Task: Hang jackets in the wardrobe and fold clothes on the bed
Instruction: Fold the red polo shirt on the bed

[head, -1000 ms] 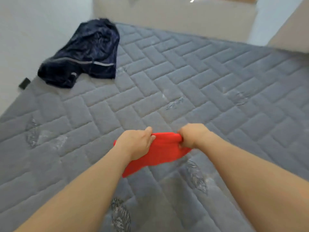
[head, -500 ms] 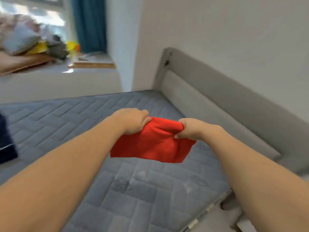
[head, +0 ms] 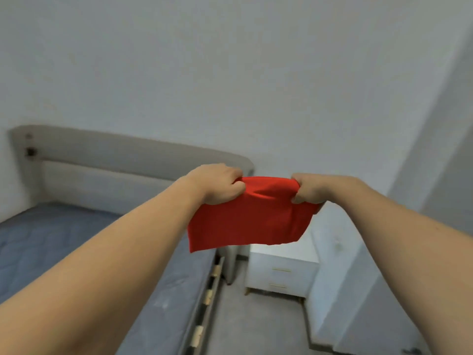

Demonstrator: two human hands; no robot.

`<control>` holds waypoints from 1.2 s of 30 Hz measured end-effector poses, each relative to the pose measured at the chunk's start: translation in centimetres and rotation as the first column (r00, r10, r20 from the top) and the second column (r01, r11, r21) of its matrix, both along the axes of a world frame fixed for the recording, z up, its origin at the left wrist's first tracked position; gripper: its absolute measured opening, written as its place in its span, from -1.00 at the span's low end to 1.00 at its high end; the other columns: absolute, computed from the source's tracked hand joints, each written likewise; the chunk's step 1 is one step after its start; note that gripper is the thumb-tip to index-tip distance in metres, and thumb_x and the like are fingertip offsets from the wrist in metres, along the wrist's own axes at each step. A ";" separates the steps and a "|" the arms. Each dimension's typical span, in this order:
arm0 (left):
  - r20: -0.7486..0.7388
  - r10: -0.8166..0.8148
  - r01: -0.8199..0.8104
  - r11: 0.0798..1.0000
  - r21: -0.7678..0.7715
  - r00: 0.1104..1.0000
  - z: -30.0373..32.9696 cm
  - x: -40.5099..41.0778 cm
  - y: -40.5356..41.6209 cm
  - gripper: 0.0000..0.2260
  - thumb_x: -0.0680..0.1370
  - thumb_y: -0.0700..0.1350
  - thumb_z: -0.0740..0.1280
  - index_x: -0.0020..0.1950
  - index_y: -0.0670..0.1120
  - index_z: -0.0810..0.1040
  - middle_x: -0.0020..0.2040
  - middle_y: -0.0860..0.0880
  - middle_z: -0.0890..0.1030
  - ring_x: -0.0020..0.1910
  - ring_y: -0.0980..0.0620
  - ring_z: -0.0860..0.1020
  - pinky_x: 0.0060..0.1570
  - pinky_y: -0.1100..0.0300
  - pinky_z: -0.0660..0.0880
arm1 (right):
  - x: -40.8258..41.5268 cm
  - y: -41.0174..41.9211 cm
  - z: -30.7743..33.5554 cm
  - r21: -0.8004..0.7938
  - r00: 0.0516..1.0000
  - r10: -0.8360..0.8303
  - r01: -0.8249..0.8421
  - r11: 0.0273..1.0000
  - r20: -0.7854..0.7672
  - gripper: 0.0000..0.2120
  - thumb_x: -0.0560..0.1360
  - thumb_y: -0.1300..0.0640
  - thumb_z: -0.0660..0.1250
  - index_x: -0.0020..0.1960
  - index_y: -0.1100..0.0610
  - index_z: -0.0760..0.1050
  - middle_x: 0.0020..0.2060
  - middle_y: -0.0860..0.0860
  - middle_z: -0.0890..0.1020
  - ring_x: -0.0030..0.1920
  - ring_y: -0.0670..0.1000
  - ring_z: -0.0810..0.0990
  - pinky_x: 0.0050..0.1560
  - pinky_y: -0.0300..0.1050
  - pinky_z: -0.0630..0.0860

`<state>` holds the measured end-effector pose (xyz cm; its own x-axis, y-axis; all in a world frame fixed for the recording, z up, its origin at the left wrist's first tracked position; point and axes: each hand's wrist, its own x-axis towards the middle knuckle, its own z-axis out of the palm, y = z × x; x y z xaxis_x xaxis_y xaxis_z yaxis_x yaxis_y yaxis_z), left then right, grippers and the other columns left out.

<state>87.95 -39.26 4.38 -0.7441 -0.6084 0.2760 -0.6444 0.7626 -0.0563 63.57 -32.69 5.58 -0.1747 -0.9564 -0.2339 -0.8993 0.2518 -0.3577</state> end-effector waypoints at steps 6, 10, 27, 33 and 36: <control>-0.007 -0.238 0.236 0.968 -0.085 0.971 5.4 -18.4 4.5 -0.80 0.57 0.00 0.08 -0.23 -0.03 0.32 -0.20 -0.07 0.45 -0.18 -0.10 0.40 -0.23 0.09 0.28 | -13.9 12.9 5.5 -0.127 0.936 -0.349 0.353 0.927 0.056 -0.67 0.38 0.43 0.19 0.10 0.24 0.50 -0.03 0.19 0.58 -0.16 0.18 0.59 -0.21 -0.03 0.60; -0.007 -0.390 0.386 0.914 -0.125 0.921 8.5 -29.8 8.5 -0.80 0.55 -0.03 0.11 -0.27 0.00 0.33 -0.25 0.00 0.43 -0.15 -0.08 0.43 -0.21 0.10 0.30 | -21.2 21.2 7.6 -0.366 0.849 -0.527 0.481 0.796 -0.030 -0.82 0.42 0.41 0.17 -0.21 0.14 0.37 -0.17 0.08 0.47 -0.08 0.06 0.42 -0.39 -0.24 0.25; -0.132 -0.789 0.710 0.601 -0.367 0.600 15.3 -59.9 22.9 -0.88 0.57 -0.03 0.14 -0.03 -0.05 0.40 0.15 -0.14 0.58 0.13 -0.20 0.50 -0.01 0.05 0.32 | -37.8 40.2 11.1 -0.695 0.202 -0.822 0.659 -0.289 0.533 -0.74 0.38 0.31 0.14 -0.11 0.15 0.58 -0.22 0.06 0.59 -0.12 0.12 0.57 -0.21 -0.13 0.45; -0.298 -0.834 0.636 0.549 -0.543 0.465 15.9 -68.9 29.3 -0.80 0.57 -0.14 0.12 0.13 -0.14 0.46 0.13 -0.17 0.56 0.11 -0.20 0.46 0.05 0.01 0.30 | -43.3 44.7 12.3 -0.640 0.062 -0.716 0.508 -0.577 0.695 -0.66 0.44 0.30 0.12 0.11 0.16 0.55 0.07 0.12 0.60 0.07 0.14 0.55 0.04 -0.04 0.48; -0.389 -0.837 0.609 0.548 -0.574 0.385 16.9 -73.4 32.7 -0.81 0.56 -0.16 0.14 0.10 -0.15 0.47 0.09 -0.18 0.57 0.08 -0.22 0.46 0.04 -0.01 0.31 | -46.8 47.4 13.3 -0.673 0.069 -0.711 0.397 -0.624 0.700 -0.67 0.42 0.29 0.12 0.09 0.15 0.54 0.04 0.10 0.61 0.02 0.12 0.55 0.04 -0.06 0.50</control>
